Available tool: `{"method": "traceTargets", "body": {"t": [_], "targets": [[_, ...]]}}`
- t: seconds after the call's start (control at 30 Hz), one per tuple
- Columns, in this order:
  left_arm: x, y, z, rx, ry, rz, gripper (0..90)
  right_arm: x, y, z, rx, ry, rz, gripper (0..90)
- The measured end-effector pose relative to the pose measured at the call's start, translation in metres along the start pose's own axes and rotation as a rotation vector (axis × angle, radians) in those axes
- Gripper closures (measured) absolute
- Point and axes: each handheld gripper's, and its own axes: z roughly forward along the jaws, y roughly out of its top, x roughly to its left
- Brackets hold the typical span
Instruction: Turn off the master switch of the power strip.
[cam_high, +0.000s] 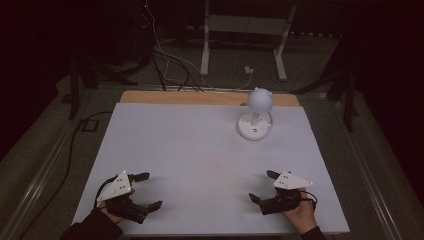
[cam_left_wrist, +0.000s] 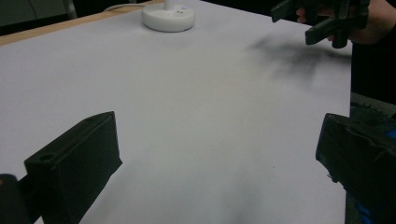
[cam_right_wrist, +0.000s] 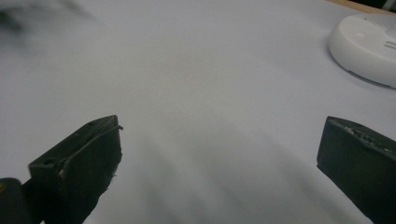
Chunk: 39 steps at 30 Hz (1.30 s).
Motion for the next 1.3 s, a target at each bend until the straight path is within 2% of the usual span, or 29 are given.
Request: {"method": "traceTargets", "body": {"t": [0.17,0.7,1.3], "targets": [[0.000,0.000,0.000,-0.001,0.000,-0.004,0.3,0.001,0.000,-0.001,0.002,0.003,0.013,0.0],[-0.001,0.001,0.001,0.011,-0.013,0.007,0.3,0.007,0.001,0.002,0.049,0.020,-0.003,0.0],[-0.001,0.001,0.001,0.004,-0.019,0.002,0.3,0.015,0.008,-0.001,0.024,0.041,-0.005,0.0]]}}
